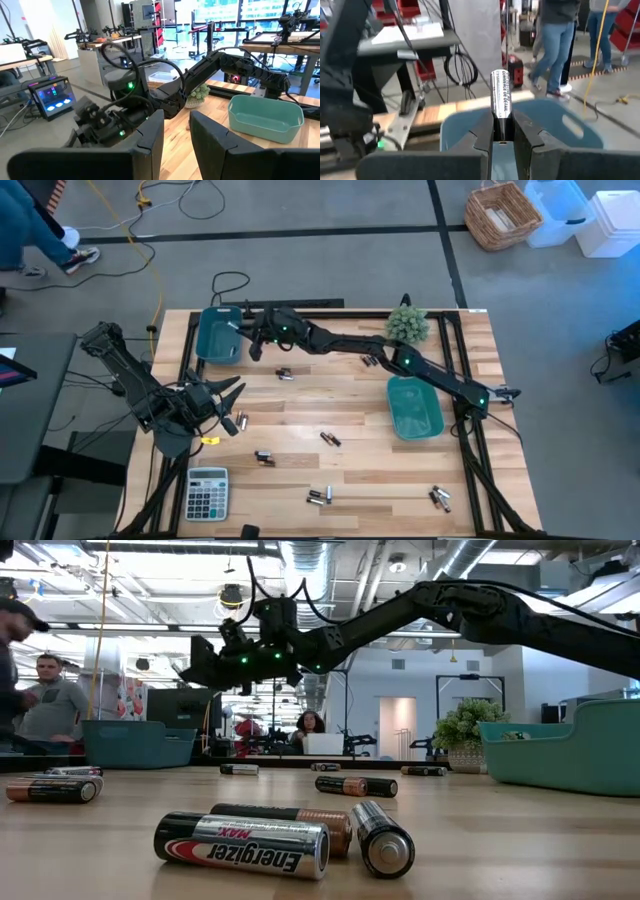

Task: Sort batteries
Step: Put the black-silver battery into the blue bin

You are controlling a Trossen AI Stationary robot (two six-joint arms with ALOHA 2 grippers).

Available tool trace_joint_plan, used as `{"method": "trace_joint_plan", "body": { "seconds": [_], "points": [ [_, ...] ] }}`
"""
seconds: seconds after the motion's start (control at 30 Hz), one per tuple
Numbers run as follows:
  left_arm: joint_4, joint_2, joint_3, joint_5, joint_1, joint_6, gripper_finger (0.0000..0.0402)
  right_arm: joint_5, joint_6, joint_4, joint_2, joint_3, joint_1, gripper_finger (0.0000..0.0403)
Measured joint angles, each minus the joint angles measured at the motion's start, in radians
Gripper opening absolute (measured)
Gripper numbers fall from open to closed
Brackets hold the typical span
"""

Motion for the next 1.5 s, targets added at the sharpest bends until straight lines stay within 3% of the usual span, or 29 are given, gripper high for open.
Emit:
{"method": "trace_joint_plan", "body": {
  "seconds": [0.37, 0.7, 1.07, 1.5],
  "points": [
    [0.001, 0.000, 0.000, 0.003, 0.024, -0.002, 0.0089, -0.002, 0.065, -0.055, 0.071, -0.001, 0.028, 0.0056],
    [0.005, 0.000, 0.000, 0.005, 0.024, 0.000, 0.0089, 0.025, 0.081, 0.088, 0.097, 0.004, 0.017, 0.0056],
    [0.001, 0.000, 0.000, 0.005, 0.024, 0.004, 0.0089, -0.017, 0.123, 0.215, 0.096, 0.006, -0.015, 0.0056],
    [0.000, 0.000, 0.000, 0.005, 0.024, 0.004, 0.0089, -0.041, 0.114, 0.159, 0.096, 0.006, -0.022, 0.0056]
  ]
}}
